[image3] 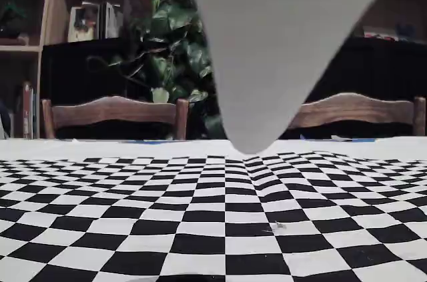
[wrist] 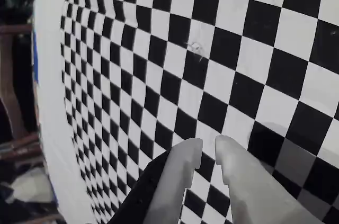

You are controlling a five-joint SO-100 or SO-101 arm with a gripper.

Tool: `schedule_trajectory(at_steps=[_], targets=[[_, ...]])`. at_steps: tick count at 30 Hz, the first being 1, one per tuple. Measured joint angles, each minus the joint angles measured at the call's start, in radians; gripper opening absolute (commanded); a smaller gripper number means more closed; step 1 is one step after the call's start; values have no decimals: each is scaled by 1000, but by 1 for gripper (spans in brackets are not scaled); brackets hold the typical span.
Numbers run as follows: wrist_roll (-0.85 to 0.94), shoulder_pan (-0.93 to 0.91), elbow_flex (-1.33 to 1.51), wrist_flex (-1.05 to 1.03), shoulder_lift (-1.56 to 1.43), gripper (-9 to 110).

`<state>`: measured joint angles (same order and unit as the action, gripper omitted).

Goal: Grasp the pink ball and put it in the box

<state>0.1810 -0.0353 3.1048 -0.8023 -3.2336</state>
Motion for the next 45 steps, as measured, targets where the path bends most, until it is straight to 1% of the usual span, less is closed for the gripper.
schedule_trajectory(at_steps=[15,24,36,45], targets=[[0,0,0,3,0,0],[0,0,0,92,17,0],[0,2,0,339,48,0],[2,2,0,620,66,0]])
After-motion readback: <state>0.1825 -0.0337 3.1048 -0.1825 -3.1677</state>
